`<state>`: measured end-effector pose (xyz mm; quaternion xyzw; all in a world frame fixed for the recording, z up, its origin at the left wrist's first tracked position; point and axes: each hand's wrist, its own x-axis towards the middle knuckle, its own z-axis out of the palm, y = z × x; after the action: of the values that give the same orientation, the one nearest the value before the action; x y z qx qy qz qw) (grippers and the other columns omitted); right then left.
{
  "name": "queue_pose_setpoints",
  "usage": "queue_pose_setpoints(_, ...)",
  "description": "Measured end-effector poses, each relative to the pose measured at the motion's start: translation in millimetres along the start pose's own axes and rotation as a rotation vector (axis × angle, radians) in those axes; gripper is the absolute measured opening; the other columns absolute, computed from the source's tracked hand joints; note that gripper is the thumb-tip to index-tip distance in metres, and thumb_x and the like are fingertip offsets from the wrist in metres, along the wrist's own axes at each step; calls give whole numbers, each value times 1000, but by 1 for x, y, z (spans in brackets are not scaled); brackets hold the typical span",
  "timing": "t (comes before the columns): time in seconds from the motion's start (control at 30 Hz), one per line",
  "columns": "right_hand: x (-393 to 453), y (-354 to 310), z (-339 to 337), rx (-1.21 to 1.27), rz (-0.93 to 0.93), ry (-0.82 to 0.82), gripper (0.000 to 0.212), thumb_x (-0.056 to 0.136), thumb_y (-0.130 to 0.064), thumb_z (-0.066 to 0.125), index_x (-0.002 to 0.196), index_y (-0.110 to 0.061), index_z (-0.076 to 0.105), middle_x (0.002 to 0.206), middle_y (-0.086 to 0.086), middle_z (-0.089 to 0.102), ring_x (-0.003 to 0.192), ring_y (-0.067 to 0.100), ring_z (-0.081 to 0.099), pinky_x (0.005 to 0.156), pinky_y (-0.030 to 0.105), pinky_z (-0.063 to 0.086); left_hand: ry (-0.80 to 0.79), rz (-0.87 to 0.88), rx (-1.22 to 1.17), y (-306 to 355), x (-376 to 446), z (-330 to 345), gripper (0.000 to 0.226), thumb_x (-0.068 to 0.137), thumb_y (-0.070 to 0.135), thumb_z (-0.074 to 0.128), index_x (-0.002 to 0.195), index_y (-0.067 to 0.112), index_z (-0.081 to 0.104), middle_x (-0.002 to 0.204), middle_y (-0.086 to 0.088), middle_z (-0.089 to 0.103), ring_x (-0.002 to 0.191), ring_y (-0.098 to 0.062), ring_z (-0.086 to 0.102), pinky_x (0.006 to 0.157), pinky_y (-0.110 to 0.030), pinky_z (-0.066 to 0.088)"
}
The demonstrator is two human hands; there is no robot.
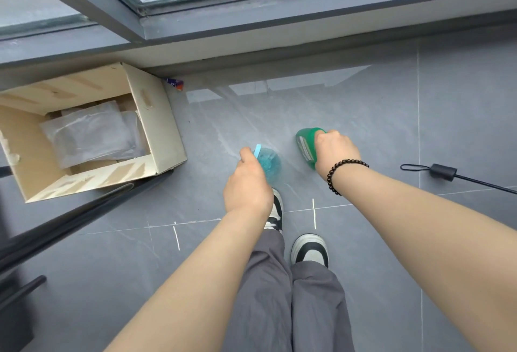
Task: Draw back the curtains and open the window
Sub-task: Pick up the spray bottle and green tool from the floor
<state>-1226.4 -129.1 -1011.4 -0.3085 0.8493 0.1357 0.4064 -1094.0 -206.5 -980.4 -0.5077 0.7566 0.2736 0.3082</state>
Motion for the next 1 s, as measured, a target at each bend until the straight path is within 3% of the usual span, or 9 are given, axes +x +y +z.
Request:
queue_pose_setpoints(0.3,-32,-13,-45,8,-92,67,28,87,4,47,114,-2,52,113,18,57,105,36,60,77,37,46,84,78,92,8,-17,-41,37,94,4,45,129,14,38,118,-9,61,102,-36,59,69,-35,35)
queue_pose_setpoints(0.5,-65,-22,-90,2,-154,131,27,87,4,49,112,-5,51,113,16,56,104,35,59,69,33,36,168,106,116,9,-41,-85,36,93,3,45,126,16,40,113,-9,62,99,-35,60,67,-35,34)
queue_pose_setpoints(0.77,-123,-31,-157,-55,-244,189,22,86,1,53,106,-8,54,105,12,55,99,33,60,67,32,38,312,256,159,14,-94,-149,42,87,-3,44,125,15,40,111,-5,60,98,-30,57,65,-35,34)
queue_pose_setpoints(1.0,-183,-29,-212,-133,-316,268,18,87,-3,54,104,-10,55,104,11,57,95,32,60,66,32,39,462,328,127,15,-143,-191,27,95,6,47,119,17,41,109,-1,61,99,-27,59,61,-34,33)
